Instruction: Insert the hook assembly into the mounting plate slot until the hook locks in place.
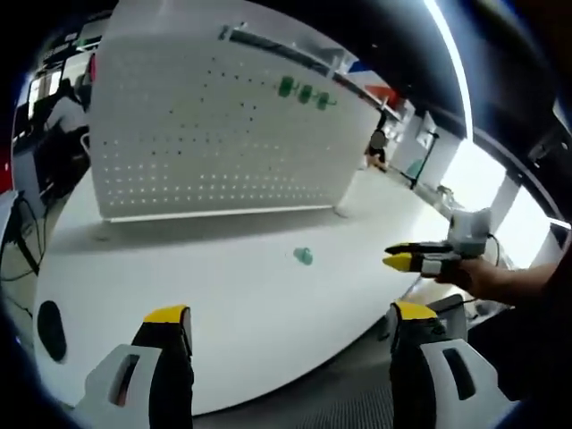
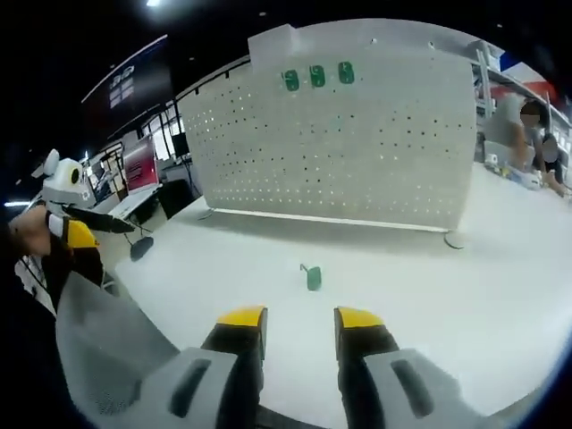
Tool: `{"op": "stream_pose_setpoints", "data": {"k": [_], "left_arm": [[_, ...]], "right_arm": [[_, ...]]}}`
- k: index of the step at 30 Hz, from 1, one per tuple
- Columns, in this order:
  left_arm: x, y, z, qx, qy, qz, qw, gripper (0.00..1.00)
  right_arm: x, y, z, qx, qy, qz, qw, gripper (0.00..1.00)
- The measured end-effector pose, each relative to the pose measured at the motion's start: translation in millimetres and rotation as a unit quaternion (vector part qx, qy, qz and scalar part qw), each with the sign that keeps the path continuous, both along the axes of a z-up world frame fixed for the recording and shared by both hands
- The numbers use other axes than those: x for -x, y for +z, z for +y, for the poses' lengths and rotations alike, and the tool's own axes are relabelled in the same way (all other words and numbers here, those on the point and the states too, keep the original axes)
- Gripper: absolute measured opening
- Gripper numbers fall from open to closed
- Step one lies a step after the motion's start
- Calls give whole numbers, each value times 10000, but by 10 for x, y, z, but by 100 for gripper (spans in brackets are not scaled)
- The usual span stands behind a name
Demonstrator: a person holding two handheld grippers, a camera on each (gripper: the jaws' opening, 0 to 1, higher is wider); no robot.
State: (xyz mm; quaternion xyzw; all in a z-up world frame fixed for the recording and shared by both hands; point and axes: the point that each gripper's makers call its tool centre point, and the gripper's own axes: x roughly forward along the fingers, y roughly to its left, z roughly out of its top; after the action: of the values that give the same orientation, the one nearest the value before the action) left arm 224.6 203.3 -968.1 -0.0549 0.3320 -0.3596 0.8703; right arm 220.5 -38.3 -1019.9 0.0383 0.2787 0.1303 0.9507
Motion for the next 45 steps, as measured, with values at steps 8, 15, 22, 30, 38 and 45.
{"op": "stream_pose_setpoints", "data": {"k": [8,15,22,30,38,45], "left_arm": [[-57,-41,26,-49,22,63,10000,92],[-132,-79,37,-70,57,126,9999,92],[-203,-102,55,-98,56,176,9998,92],[-261,-142,34,-109,34,263,9996,91],[-331,-162,26,-101,25,308,9995,91],[-363,-190,41,-96,49,342,9994,91]], "right_arm": [[-246,-202,115,-201,42,213,9996,28],[-487,-398,278,-253,242,382,9987,28],[-695,-607,392,-326,292,569,9974,28],[-881,-791,465,-372,247,756,9961,27],[-1037,-932,532,-582,96,935,9939,27],[-1087,-1034,528,-593,47,1083,9923,27]]}}
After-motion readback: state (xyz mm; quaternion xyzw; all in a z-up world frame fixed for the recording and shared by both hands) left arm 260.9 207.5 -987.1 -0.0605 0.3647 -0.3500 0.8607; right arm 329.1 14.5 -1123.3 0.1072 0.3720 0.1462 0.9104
